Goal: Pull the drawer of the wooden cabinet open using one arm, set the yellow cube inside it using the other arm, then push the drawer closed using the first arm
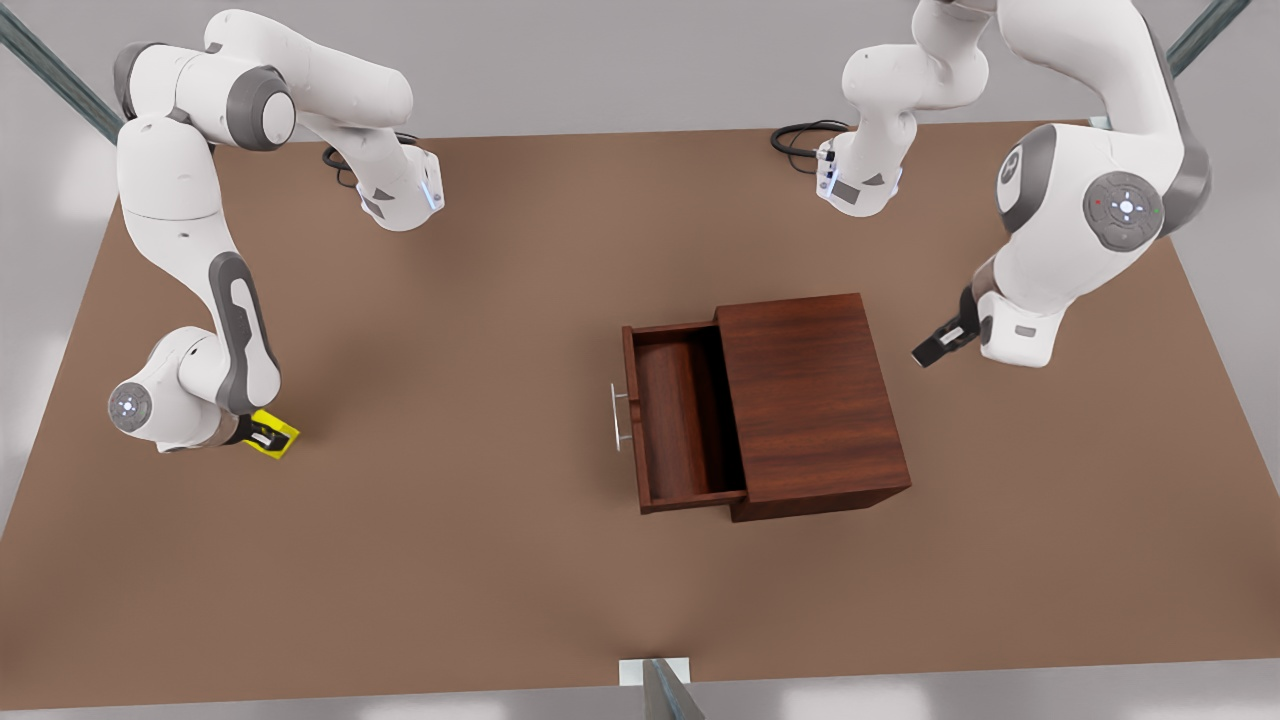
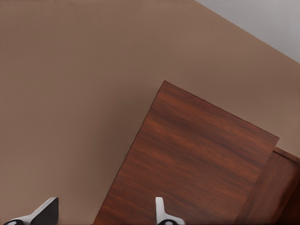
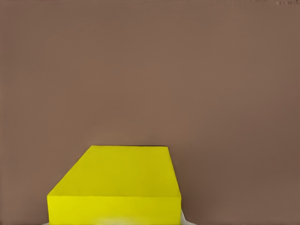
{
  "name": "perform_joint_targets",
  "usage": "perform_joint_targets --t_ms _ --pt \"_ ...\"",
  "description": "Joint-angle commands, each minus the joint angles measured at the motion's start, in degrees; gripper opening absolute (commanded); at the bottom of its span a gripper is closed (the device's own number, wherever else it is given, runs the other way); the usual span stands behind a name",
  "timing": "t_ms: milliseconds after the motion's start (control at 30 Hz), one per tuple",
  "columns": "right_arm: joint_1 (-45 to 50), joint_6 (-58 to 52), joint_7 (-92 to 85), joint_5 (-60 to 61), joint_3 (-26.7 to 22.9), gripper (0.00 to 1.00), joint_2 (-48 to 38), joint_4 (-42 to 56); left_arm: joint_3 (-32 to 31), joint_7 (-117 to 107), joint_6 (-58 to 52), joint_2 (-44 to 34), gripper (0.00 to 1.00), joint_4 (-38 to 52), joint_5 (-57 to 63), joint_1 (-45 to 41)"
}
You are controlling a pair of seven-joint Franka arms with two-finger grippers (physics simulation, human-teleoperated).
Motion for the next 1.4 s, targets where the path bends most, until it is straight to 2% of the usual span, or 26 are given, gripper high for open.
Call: perform_joint_targets --t_ms 0,133,167,200,267,433,533,633,767,1000,1067,1167,1367 --pt "0.0 -0.6 0.4 -0.5 0.0 0.51 -0.4 0.2 0.2 30.9 2.7 -0.1 1.0 0.0 -0.2 1.2" --pt "1.2 -5.2 1.8 -0.3 1.0 0.52 -6.0 1.1 0.3 30.6 2.1 0.1 1.0 1.6 -0.2 1.4" --pt "1.8 -7.8 3.1 -0.3 1.0 0.52 -6.8 2.3 0.2 30.7 -6.6 5.1 1.0 9.0 -0.5 2.4" --pt "3.5 -12.8 5.0 -0.4 1.0 0.52 -8.4 4.8 0.2 32.0 -10.7 8.3 1.0 13.6 -0.5 2.8" --pt "6.0 -22.2 10.1 -0.5 1.1 0.52 -9.0 11.2 0.2 32.1 -10.7 8.2 1.0 13.5 -0.5 2.9" --pt "13.8 -37.6 20.0 -0.3 1.1 0.52 -9.7 23.2 0.3 32.2 -10.4 6.7 1.0 11.1 -2.1 4.6" --pt "19.2 -41.8 27.9 0.2 1.0 0.52 -9.7 27.2 0.0 31.6 -10.4 7.1 1.0 11.3 -1.1 5.3" --pt "19.9 -43.1 37.7 0.1 8.2 0.52 -9.7 30.6 0.2 32.0 -10.9 7.1 1.0 11.1 -1.9 5.7" --pt "21.8 -42.9 51.1 -0.3 15.5 0.52 -9.1 33.6 -0.2 32.0 -10.9 6.8 1.0 10.5 -1.9 5.3" --pt "32.2 -41.8 70.5 -0.2 17.7 0.52 -2.7 43.4 -0.2 32.0 -11.8 6.4 1.0 10.2 -1.8 5.3" --pt "34.5 -36.7 73.9 0.0 18.3 0.52 -1.5 43.9 -0.2 32.0 -11.9 6.4 1.0 10.1 -1.9 5.3" --pt "35.4 -28.1 78.5 0.7 22.1 0.52 0.4 43.8 -0.2 31.9 -12.0 6.4 1.0 9.8 -1.9 5.3" --pt "39.6 -18.6 80.7 0.5 22.8 0.52 5.3 44.7 -0.2 32.0 -12.0 6.4 1.0 9.8 -1.9 5.3"
